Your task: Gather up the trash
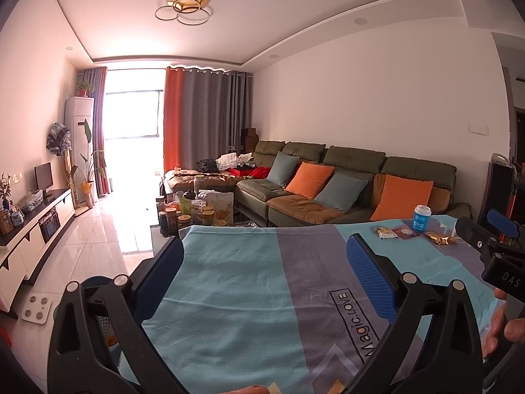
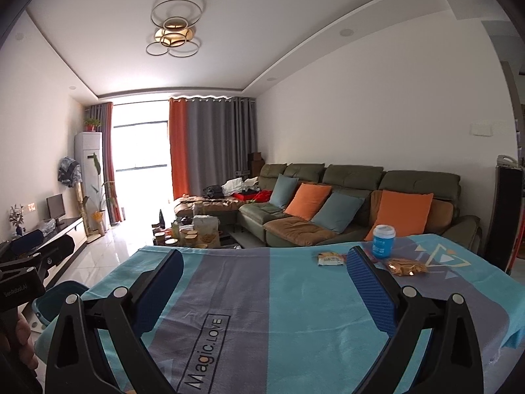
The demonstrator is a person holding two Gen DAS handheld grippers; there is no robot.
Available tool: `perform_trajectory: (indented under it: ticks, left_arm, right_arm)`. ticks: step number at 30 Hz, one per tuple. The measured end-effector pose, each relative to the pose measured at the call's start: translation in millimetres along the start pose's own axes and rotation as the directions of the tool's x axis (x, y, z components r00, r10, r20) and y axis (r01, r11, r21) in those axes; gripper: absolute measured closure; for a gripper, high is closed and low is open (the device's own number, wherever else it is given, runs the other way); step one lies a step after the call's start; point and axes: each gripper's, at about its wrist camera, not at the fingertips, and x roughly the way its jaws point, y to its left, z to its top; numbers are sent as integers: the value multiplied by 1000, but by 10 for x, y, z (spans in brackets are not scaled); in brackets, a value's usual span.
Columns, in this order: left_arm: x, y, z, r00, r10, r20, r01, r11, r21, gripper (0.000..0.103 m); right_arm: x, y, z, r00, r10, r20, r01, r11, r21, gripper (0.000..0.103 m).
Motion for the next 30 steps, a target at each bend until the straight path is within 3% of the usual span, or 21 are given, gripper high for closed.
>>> perform_trajectory:
  ticks: [15,30]
  left_arm:
    - [22,-50,-120,1000,-12,-5,12,1000,3,5]
    - [111,-89,-162,1000,-15,-17,15,1000,4,5]
  right_arm:
    - [-50,-9,-192,997,-41,-73,40,999,-7,7]
    - [-21,28,-163,996,-53,-67,52,998,-25,7]
